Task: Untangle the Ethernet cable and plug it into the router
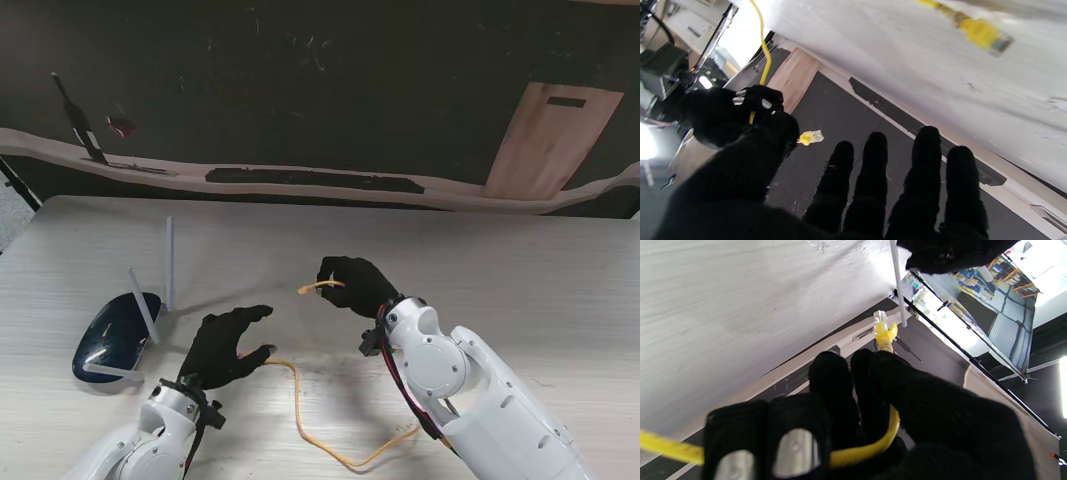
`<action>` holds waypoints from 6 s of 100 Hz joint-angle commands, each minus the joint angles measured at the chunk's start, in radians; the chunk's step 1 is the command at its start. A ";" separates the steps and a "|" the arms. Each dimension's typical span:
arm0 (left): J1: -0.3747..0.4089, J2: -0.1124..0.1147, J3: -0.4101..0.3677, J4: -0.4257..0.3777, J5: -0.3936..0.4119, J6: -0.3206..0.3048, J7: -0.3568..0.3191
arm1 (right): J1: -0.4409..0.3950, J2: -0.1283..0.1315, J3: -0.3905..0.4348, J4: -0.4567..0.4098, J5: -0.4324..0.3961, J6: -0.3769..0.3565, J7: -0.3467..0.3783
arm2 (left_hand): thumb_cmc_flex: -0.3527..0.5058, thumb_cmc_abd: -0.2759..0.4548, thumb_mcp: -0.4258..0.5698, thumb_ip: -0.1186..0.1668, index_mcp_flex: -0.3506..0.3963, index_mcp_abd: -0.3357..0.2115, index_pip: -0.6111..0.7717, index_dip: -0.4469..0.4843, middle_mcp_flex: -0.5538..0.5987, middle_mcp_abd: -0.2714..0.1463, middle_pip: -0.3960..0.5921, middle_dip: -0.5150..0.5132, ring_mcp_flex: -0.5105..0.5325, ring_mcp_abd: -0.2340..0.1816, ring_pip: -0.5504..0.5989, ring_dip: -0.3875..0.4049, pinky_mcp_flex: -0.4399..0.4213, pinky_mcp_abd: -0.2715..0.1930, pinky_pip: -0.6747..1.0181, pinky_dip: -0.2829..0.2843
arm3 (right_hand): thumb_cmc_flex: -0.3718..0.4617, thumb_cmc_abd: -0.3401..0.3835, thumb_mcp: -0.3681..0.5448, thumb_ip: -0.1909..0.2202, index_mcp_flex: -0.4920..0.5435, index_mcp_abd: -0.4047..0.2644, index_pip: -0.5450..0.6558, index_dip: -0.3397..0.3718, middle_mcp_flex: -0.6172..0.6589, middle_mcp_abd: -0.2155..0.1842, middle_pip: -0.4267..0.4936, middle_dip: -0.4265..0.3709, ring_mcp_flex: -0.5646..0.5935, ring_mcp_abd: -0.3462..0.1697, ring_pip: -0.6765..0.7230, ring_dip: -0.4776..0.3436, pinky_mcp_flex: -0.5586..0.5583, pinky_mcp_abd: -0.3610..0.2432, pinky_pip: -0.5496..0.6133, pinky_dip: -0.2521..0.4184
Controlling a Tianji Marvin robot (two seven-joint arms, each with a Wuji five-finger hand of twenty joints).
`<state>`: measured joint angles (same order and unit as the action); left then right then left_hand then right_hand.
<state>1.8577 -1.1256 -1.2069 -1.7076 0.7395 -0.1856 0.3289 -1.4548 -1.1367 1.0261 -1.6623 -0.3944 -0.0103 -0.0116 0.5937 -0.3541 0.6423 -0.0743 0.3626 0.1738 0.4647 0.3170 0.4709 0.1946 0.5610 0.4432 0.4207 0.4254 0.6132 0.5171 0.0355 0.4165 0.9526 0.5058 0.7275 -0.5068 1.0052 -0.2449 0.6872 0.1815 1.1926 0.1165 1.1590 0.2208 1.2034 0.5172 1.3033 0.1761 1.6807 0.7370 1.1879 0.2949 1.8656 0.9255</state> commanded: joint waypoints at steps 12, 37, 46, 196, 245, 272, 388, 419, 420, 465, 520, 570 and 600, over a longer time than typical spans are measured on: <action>0.024 -0.010 -0.024 -0.012 -0.001 -0.061 0.020 | -0.043 0.008 -0.008 -0.053 0.006 -0.020 0.040 | 0.015 -0.052 0.058 -0.017 0.010 -0.021 0.010 -0.005 0.009 0.004 -0.023 -0.035 0.015 -0.064 -0.034 -0.028 0.001 -0.034 -0.008 -0.016 | 0.020 0.002 0.007 -0.011 0.024 -0.006 0.023 0.000 0.129 0.158 0.120 0.005 0.000 -0.028 0.089 0.021 0.038 -0.198 0.228 0.020; 0.018 -0.015 -0.016 0.000 0.026 -0.110 0.080 | -0.057 0.016 -0.036 -0.070 0.029 -0.002 0.078 | -0.008 -0.085 0.125 -0.023 0.043 -0.047 0.044 0.013 0.039 0.009 -0.035 -0.053 0.059 -0.082 -0.050 -0.055 0.035 -0.028 0.006 -0.011 | 0.019 0.002 0.009 -0.012 0.026 -0.006 0.022 0.001 0.128 0.160 0.116 0.005 0.000 -0.024 0.086 0.022 0.038 -0.197 0.228 0.019; 0.006 -0.015 -0.001 0.012 0.047 -0.108 0.105 | -0.060 0.014 -0.047 -0.072 0.059 0.015 0.084 | -0.003 -0.106 0.164 -0.026 0.043 -0.019 0.029 0.007 0.019 0.014 -0.073 -0.073 0.060 -0.098 -0.076 -0.087 0.037 -0.055 -0.011 -0.018 | 0.019 0.001 0.008 -0.012 0.029 -0.004 0.022 0.002 0.128 0.162 0.114 0.004 0.000 -0.023 0.086 0.022 0.038 -0.197 0.228 0.018; -0.032 -0.039 0.049 0.073 0.021 -0.121 0.216 | -0.068 0.003 -0.064 -0.098 0.294 0.172 0.157 | 0.402 -0.147 0.021 -0.033 0.320 -0.094 0.429 0.048 0.594 -0.044 0.034 0.106 0.475 -0.047 0.197 -0.084 0.238 -0.065 0.156 0.061 | 0.023 0.003 -0.009 -0.008 0.035 0.003 0.013 0.020 0.117 0.182 0.099 0.014 0.000 -0.013 0.082 0.018 0.037 -0.191 0.228 0.012; -0.002 -0.031 0.015 0.026 -0.042 -0.105 0.101 | -0.058 0.018 -0.070 -0.055 0.214 0.058 0.174 | 0.292 -0.311 0.371 0.068 0.338 -0.090 0.651 0.085 0.632 -0.036 0.173 0.225 0.530 -0.008 0.353 0.044 0.263 -0.012 0.165 0.068 | -0.035 -0.098 0.012 -0.011 -0.005 -0.008 -0.029 0.014 -0.018 0.219 -0.052 -0.026 -0.009 0.148 -0.122 -0.165 -0.008 0.006 0.189 -0.325; -0.005 -0.031 0.014 0.023 -0.074 -0.088 0.070 | -0.050 0.010 -0.108 0.014 0.024 -0.091 0.043 | 0.261 -0.327 0.432 0.129 0.326 -0.089 0.702 0.100 0.626 -0.035 0.250 0.276 0.536 -0.003 0.395 0.089 0.260 -0.007 0.173 0.074 | -0.088 -0.265 0.137 -0.018 -0.034 -0.044 -0.068 0.034 -0.109 0.169 -0.179 -0.085 -0.017 0.199 -0.474 -0.347 -0.089 0.314 -0.168 -0.516; 0.008 -0.034 0.014 -0.079 -0.286 0.101 -0.091 | -0.052 -0.014 -0.137 0.044 -0.221 -0.278 -0.215 | 0.282 -0.303 0.387 0.158 0.338 -0.078 0.671 0.079 0.622 0.004 0.248 0.285 0.536 0.025 0.408 0.102 0.256 0.005 0.193 0.090 | -0.107 -0.385 0.288 0.102 -0.106 0.008 -0.334 0.210 -0.568 0.104 -0.396 -0.121 -0.566 0.122 -1.119 -0.394 -0.885 0.093 -0.940 -0.692; 0.010 -0.031 0.010 -0.082 -0.296 0.101 -0.113 | -0.042 -0.022 -0.158 0.081 -0.226 -0.255 -0.247 | 0.289 -0.292 0.373 0.155 0.328 -0.079 0.672 0.084 0.612 0.003 0.250 0.287 0.525 0.027 0.408 0.103 0.249 0.005 0.191 0.090 | -0.078 -0.401 0.304 0.105 -0.091 0.042 -0.340 0.201 -0.528 0.142 -0.356 -0.108 -0.365 0.137 -0.863 -0.319 -0.476 0.255 -0.475 -0.554; 0.010 -0.031 0.009 -0.083 -0.296 0.102 -0.114 | -0.042 -0.022 -0.159 0.083 -0.229 -0.256 -0.250 | 0.289 -0.293 0.372 0.155 0.328 -0.079 0.672 0.084 0.612 0.003 0.250 0.287 0.525 0.026 0.408 0.103 0.249 0.005 0.191 0.090 | -0.079 -0.402 0.305 0.105 -0.090 0.041 -0.339 0.202 -0.526 0.141 -0.355 -0.107 -0.361 0.137 -0.851 -0.315 -0.469 0.251 -0.464 -0.549; 0.010 -0.031 0.011 -0.086 -0.314 0.107 -0.124 | -0.016 -0.021 -0.179 0.135 -0.321 -0.287 -0.324 | 0.295 -0.289 0.364 0.156 0.326 -0.074 0.671 0.087 0.609 0.007 0.252 0.289 0.523 0.029 0.408 0.105 0.245 0.006 0.191 0.092 | -0.021 -0.456 0.277 -0.046 0.114 -0.043 -0.152 -0.020 -0.258 0.158 -0.322 -0.107 -0.130 0.107 -0.643 -0.328 -0.211 0.167 -0.289 -0.491; 0.012 -0.035 0.013 -0.089 -0.351 0.106 -0.125 | 0.019 -0.037 -0.219 0.197 -0.357 -0.322 -0.421 | 0.298 -0.288 0.365 0.156 0.323 -0.070 0.674 0.090 0.607 0.011 0.257 0.292 0.522 0.033 0.412 0.107 0.243 0.009 0.194 0.095 | -0.040 -0.487 0.264 -0.072 0.241 -0.155 -0.055 -0.076 -0.076 0.095 -0.315 -0.173 -0.052 0.128 -0.571 -0.333 -0.173 0.220 -0.266 -0.470; 0.011 -0.033 0.010 -0.088 -0.364 0.097 -0.136 | 0.032 -0.043 -0.240 0.220 -0.360 -0.308 -0.444 | 0.299 -0.286 0.363 0.155 0.322 -0.071 0.673 0.089 0.605 0.011 0.257 0.293 0.520 0.033 0.412 0.108 0.241 0.008 0.193 0.096 | 0.010 -0.479 0.279 -0.060 0.279 -0.105 -0.065 -0.077 0.001 0.110 -0.308 -0.202 -0.006 0.109 -0.503 -0.300 -0.086 0.182 -0.218 -0.464; 0.011 -0.035 0.010 -0.086 -0.368 0.095 -0.133 | 0.032 -0.044 -0.243 0.220 -0.355 -0.301 -0.441 | 0.300 -0.285 0.361 0.155 0.322 -0.070 0.673 0.089 0.604 0.011 0.256 0.293 0.519 0.033 0.411 0.108 0.241 0.008 0.193 0.096 | 0.058 -0.457 0.298 -0.043 0.313 -0.011 -0.064 -0.077 0.058 0.167 -0.258 -0.183 -0.002 0.061 -0.353 -0.217 -0.051 0.084 -0.096 -0.360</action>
<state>1.8647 -1.1573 -1.1981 -1.7888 0.3781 -0.0898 0.2105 -1.4169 -1.1772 0.7858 -1.4399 -0.7511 -0.3135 -0.4643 0.8603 -0.6518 0.9656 0.0582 0.6639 0.1130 1.1072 0.3941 1.0789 0.2301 0.7953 0.7124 0.9484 0.4393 1.0001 0.6093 0.2907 0.4149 1.1136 0.5782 0.7413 -0.9627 1.2558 -0.3014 0.9760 0.1357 1.1055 0.0373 1.1627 0.3126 0.9024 0.3281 1.2837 0.2936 1.2825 0.4937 1.1032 0.4594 1.6804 0.5302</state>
